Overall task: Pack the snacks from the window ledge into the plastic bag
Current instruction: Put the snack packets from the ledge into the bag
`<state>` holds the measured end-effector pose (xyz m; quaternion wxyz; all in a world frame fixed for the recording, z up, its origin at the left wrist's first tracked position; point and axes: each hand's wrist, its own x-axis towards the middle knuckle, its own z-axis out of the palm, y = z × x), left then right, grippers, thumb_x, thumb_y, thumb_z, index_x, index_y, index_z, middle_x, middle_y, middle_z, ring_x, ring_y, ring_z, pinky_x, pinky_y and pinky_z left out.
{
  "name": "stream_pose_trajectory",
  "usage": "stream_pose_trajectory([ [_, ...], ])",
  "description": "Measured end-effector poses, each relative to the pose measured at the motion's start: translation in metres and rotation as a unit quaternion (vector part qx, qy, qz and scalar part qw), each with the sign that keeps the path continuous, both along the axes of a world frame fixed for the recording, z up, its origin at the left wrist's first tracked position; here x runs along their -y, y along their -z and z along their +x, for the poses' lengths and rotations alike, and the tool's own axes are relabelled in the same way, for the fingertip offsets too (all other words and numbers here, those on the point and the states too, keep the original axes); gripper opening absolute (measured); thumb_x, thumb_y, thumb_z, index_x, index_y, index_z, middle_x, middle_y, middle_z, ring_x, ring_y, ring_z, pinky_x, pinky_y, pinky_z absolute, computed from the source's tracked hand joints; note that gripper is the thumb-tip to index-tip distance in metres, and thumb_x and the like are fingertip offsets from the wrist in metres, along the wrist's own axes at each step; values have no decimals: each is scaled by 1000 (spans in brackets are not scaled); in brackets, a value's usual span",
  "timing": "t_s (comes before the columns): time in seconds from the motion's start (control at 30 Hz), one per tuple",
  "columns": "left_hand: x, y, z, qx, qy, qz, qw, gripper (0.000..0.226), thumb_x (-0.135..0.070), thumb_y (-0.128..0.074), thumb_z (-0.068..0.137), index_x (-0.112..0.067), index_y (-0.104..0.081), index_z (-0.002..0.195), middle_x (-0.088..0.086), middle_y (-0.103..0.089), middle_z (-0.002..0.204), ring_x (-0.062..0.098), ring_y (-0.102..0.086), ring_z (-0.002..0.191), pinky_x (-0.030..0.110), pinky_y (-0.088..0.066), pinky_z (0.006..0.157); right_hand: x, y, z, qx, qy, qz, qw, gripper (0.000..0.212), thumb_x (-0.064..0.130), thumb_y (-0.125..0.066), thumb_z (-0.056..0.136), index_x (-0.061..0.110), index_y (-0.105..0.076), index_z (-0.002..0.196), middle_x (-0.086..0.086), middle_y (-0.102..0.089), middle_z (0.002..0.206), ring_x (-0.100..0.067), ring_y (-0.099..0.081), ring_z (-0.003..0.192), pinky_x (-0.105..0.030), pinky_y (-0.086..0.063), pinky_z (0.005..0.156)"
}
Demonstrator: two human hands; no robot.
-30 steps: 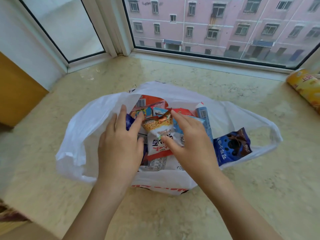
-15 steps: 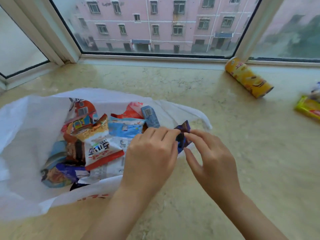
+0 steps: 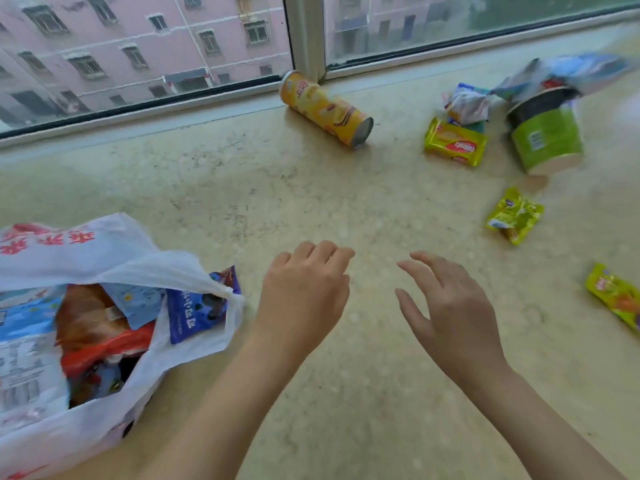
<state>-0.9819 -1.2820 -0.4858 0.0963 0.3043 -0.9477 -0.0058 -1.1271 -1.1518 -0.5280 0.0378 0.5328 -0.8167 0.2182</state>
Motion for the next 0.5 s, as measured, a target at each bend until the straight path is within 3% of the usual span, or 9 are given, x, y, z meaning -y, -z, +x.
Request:
stream_pose_trajectory([
  [0.17,-21,16,-66,30,43,18,998,31,-21,-75,74,-16,-69,104,-1,-69,91,23,-65,78,33,-48,56,-32,15,-53,5,45,3,999,35,31,-52,84,14,-66,111,-7,-63,117,-29,-61,98,-39,-51,76],
  [0.5,-58,48,-184,37,122,33,991,32,-26,-73,73,-19,-68,104,-2,-67,94,25,-64,83,35,-50,62,-83,42,-134,31,109,29,993,34,27,-61,81,14,-67,112,-7,-62,120,-29,-60,98,-41,-50,78],
])
